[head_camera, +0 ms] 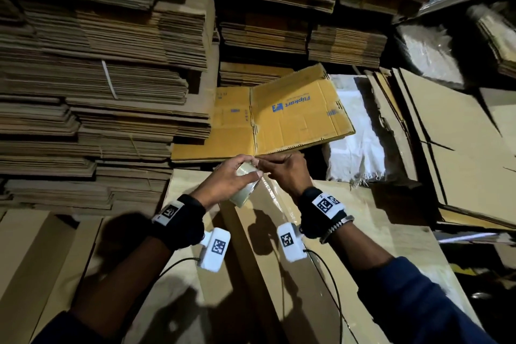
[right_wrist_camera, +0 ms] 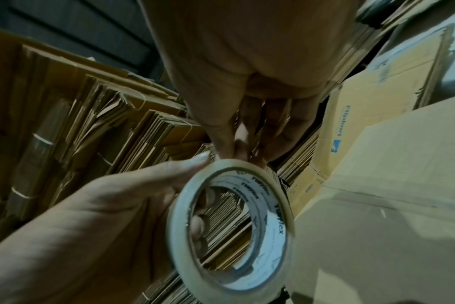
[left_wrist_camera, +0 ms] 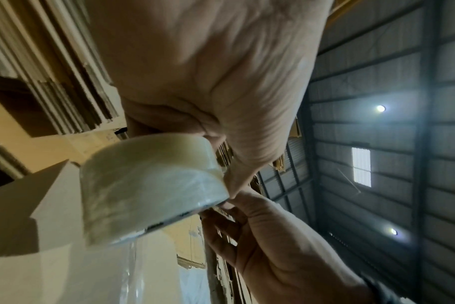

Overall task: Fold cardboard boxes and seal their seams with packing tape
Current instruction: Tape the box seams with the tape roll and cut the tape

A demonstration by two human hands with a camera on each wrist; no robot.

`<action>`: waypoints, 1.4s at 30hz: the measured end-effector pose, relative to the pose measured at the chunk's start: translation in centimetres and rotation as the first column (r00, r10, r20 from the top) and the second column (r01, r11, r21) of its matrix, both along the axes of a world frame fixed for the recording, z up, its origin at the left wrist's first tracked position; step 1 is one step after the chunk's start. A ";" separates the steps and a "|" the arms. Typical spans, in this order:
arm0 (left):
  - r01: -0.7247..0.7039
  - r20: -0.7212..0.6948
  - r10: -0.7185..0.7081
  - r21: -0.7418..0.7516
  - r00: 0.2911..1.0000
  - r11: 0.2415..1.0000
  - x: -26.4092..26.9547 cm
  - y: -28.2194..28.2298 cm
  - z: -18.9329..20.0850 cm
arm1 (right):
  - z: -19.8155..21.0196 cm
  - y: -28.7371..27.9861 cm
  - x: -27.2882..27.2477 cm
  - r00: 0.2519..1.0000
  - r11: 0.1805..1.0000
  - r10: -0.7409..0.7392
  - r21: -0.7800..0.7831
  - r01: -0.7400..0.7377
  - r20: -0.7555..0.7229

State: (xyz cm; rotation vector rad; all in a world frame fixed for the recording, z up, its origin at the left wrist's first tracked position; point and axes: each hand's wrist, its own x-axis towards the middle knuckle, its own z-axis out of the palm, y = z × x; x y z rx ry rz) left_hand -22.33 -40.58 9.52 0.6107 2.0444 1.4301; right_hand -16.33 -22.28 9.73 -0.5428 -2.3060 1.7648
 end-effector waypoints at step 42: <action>-0.399 -0.408 0.232 -0.391 0.883 0.829 -7.0 -4.0 -12.8 | -11.2 15.9 -7.8 0.764 0.921 -0.389 0.242 0.306 0.515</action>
